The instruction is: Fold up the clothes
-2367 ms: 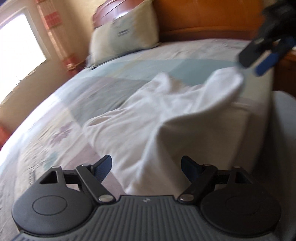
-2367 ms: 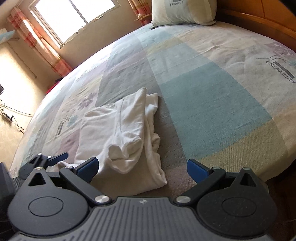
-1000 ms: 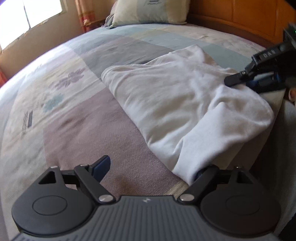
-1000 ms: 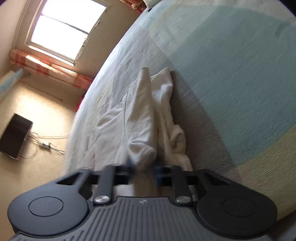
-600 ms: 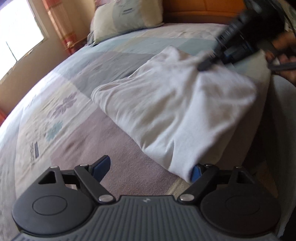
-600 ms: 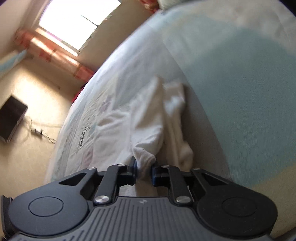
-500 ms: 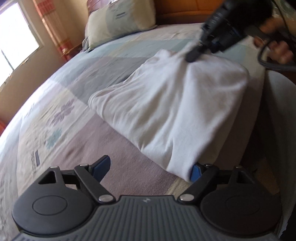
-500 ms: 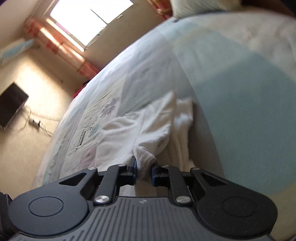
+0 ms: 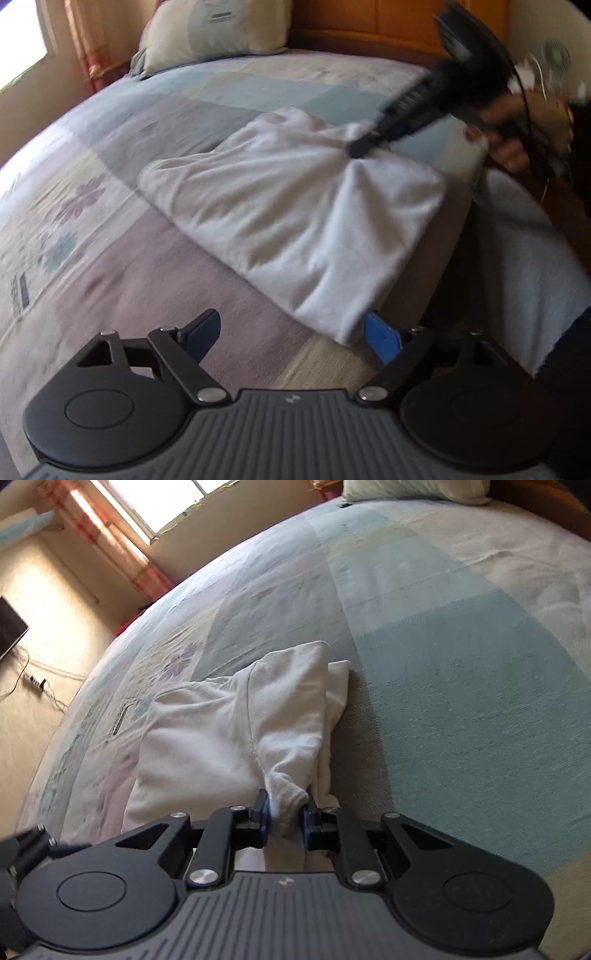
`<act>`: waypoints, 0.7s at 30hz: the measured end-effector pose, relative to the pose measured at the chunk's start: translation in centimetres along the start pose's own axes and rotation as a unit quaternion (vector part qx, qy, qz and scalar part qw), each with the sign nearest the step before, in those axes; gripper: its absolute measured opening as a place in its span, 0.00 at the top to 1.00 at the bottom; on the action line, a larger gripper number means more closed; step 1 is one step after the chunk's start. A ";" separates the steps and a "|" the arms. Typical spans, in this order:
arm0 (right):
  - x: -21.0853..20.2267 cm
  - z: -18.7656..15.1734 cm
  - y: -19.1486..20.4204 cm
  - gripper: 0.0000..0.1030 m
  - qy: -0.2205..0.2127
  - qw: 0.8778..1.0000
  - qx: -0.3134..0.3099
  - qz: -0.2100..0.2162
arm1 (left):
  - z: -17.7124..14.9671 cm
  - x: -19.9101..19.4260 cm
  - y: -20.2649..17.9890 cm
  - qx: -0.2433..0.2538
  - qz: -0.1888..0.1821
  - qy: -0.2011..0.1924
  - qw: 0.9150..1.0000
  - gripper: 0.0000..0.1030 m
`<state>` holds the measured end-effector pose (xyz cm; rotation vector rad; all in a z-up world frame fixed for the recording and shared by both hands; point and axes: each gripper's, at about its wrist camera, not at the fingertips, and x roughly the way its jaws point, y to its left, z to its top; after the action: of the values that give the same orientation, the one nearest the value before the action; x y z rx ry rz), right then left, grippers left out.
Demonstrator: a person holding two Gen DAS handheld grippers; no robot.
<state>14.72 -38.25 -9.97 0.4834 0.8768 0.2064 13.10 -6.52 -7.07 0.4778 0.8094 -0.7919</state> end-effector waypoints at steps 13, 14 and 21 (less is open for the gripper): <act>0.4 -4.8 14.6 0.67 0.015 0.957 -0.287 0.048 | 9.0 2.2 3.9 -0.032 0.038 -0.067 0.997 0.18; 1.5 -5.5 15.1 0.67 0.024 0.951 -0.305 0.039 | 9.4 3.0 3.7 -0.035 0.025 -0.069 0.997 0.18; 1.4 -7.8 11.6 0.69 0.058 0.953 -0.295 0.024 | 8.8 9.8 3.0 -0.069 0.009 -0.037 0.997 0.18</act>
<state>9.82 -25.08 -9.46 -0.0688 0.8692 0.5271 23.67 -14.60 -9.13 0.3312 0.7837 -0.7277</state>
